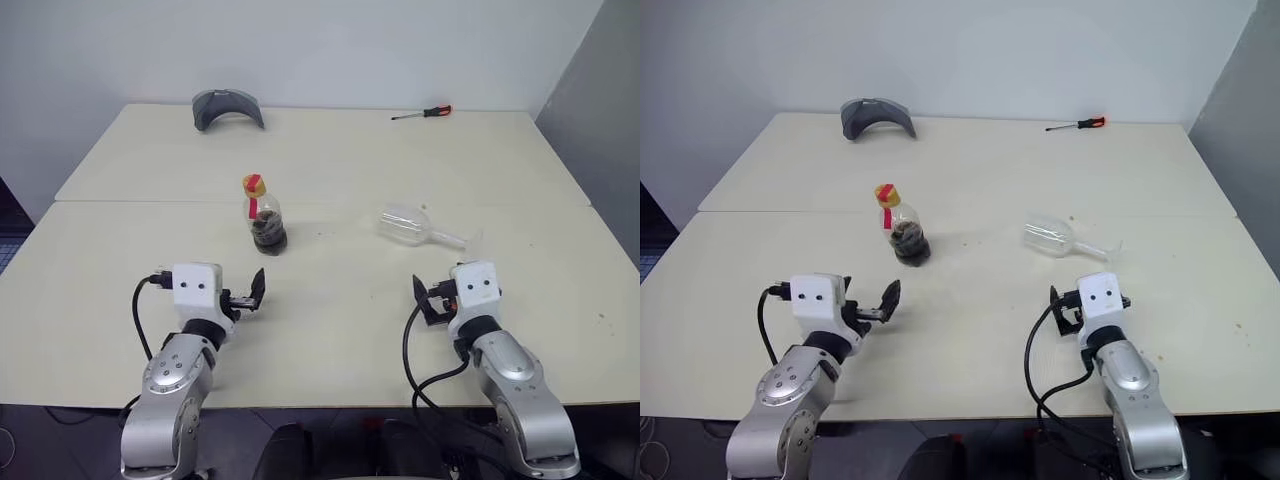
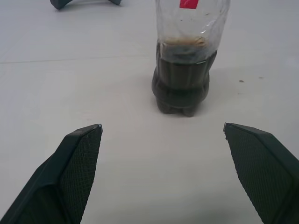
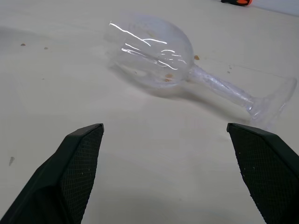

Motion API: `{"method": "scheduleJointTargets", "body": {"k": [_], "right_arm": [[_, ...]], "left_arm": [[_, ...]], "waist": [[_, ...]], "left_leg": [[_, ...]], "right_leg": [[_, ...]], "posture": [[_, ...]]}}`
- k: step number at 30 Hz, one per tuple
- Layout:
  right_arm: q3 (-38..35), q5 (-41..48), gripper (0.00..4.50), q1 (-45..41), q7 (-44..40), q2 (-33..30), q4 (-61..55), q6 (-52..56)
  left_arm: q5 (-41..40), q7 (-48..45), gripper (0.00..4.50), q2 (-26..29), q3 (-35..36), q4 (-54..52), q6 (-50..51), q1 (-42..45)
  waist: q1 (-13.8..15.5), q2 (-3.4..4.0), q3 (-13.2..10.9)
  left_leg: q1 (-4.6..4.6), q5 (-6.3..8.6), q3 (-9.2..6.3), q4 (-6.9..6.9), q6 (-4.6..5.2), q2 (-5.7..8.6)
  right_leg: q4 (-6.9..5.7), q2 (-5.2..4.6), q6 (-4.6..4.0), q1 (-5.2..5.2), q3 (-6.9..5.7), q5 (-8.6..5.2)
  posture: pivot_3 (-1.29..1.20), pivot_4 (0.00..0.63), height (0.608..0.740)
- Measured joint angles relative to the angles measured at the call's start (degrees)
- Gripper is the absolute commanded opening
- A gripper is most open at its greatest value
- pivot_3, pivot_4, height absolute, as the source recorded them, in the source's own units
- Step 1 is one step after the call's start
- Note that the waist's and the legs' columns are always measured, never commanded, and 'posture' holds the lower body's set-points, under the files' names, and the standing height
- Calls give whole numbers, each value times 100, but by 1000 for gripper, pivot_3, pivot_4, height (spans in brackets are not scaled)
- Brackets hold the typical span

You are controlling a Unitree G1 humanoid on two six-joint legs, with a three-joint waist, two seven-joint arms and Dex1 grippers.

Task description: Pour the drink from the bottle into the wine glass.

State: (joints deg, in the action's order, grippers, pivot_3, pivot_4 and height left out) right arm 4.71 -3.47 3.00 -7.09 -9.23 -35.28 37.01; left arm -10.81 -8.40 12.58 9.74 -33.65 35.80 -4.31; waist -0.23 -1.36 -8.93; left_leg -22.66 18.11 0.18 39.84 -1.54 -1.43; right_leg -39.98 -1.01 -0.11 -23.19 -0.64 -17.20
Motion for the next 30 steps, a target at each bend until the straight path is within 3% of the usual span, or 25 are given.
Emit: {"method": "scheduleJointTargets", "body": {"k": [30], "right_arm": [[-113,16,4500,-6,82,-65,-99,110]], "left_arm": [[-11,432,4478,-180,-172,-213,243,-55]], "waist": [[0,0,0]], "left_leg": [[0,0,0,0,0,0]], "right_leg": [[0,0,0,0,0,0]], "posture": [[0,150,740]]}}
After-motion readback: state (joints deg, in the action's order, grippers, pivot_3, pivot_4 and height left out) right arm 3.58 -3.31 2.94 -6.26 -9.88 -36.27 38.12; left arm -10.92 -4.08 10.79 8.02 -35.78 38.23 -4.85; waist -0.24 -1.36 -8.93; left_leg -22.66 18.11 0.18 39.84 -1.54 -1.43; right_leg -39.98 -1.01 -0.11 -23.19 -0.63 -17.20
